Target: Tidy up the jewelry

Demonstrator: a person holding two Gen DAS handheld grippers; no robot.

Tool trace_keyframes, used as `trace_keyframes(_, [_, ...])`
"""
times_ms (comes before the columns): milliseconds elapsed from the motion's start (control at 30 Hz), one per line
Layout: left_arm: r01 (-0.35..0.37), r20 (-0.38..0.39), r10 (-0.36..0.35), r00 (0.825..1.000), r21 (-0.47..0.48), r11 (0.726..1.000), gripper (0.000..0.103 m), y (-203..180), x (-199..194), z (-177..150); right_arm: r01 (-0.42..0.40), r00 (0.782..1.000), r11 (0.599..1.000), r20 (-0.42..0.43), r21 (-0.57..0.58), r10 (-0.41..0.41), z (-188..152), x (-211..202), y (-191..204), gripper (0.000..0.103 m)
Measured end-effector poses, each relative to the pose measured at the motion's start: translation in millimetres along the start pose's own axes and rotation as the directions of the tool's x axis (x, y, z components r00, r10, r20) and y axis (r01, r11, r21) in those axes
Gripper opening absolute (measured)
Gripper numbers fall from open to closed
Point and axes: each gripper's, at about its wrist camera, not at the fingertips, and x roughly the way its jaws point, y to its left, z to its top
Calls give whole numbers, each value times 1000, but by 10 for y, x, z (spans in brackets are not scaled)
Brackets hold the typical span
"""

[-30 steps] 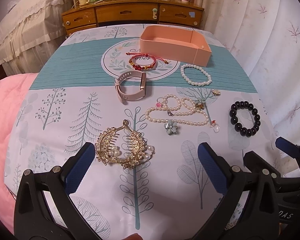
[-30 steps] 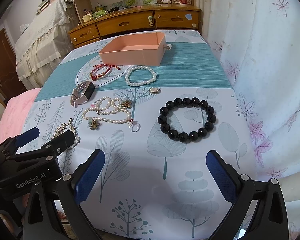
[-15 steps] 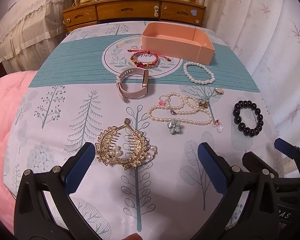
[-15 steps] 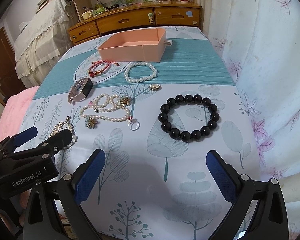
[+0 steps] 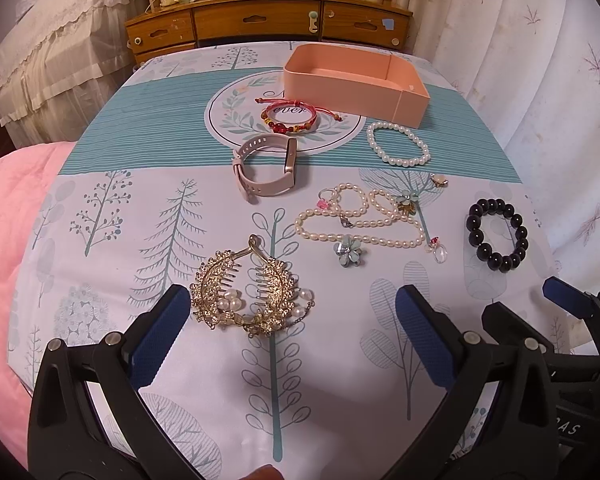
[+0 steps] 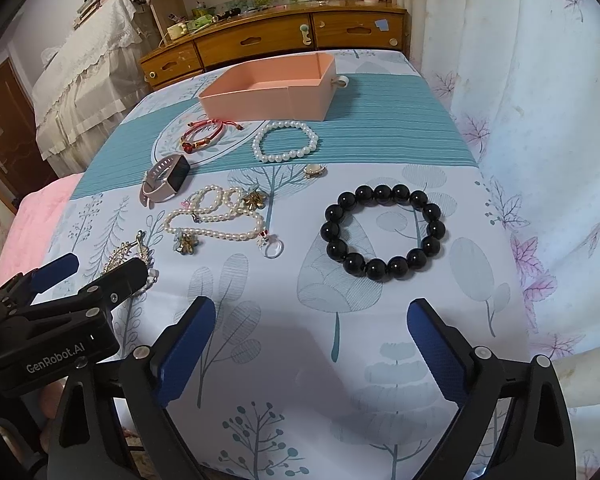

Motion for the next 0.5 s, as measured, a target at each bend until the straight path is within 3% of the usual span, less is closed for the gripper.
trace_keyframes(167, [-1, 0, 1, 1000, 0, 1000, 102, -5, 0, 0, -15, 1000, 1000, -11, 1, 15, -15, 24, -1, 89])
trace_keyframes(500, [7, -3, -7, 1000, -2, 1000, 99, -23, -29, -37, -34, 999, 999, -25, 7, 34, -29, 56, -1, 85])
